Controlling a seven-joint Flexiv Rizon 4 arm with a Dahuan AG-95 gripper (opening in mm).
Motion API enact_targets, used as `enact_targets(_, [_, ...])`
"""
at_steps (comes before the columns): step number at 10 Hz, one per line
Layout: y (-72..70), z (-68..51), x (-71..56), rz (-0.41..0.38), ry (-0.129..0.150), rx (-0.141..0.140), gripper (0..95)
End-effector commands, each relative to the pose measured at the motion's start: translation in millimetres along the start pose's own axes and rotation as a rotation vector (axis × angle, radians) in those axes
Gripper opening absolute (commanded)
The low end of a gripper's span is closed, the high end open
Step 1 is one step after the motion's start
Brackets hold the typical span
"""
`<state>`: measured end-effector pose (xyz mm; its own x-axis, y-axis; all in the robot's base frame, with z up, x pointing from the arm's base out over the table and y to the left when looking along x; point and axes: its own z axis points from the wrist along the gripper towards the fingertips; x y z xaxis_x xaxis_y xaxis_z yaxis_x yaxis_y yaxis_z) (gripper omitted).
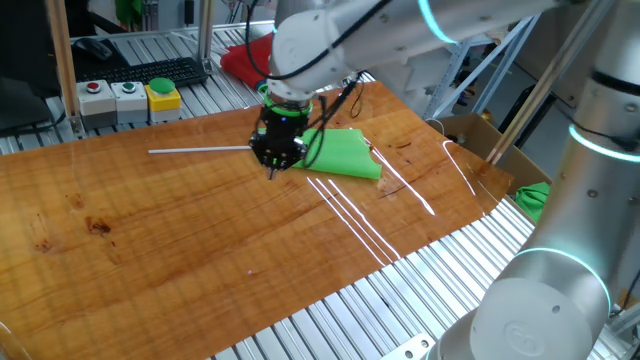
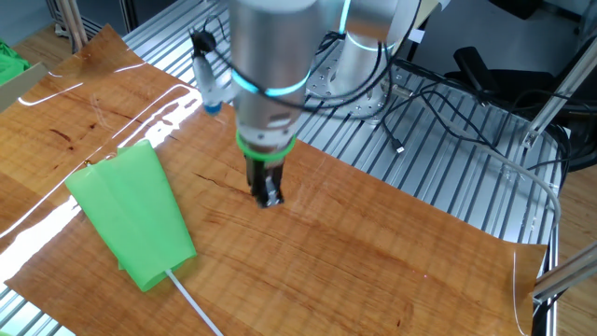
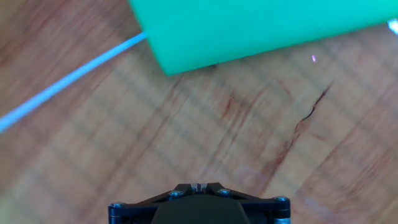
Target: Wave the flag
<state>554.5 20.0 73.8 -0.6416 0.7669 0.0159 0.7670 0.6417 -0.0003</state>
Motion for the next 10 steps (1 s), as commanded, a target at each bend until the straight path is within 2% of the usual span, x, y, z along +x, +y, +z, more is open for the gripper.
enact_targets(1, [22.4,22.1,-29.4,0.345,-0.004,-0.025,0.0])
enact_targets(3, [28.4,24.6,-39.8,0.454,-0.015,-0.042,0.0])
enact_targets(4, [34.3,23.9,-52.0,0.556,-0.014,-0.043,0.0])
enact_targets(5, [35.5,21.7,-55.3,0.591,0.001,-0.047,0.0])
enact_targets(6, [38.1,17.2,-60.2,0.676,0.011,-0.047,0.0])
enact_targets(8, [39.6,14.4,-63.4,0.703,0.014,-0.048,0.0])
enact_targets(10, [40.5,12.7,-65.3,0.666,-0.002,-0.035,0.0])
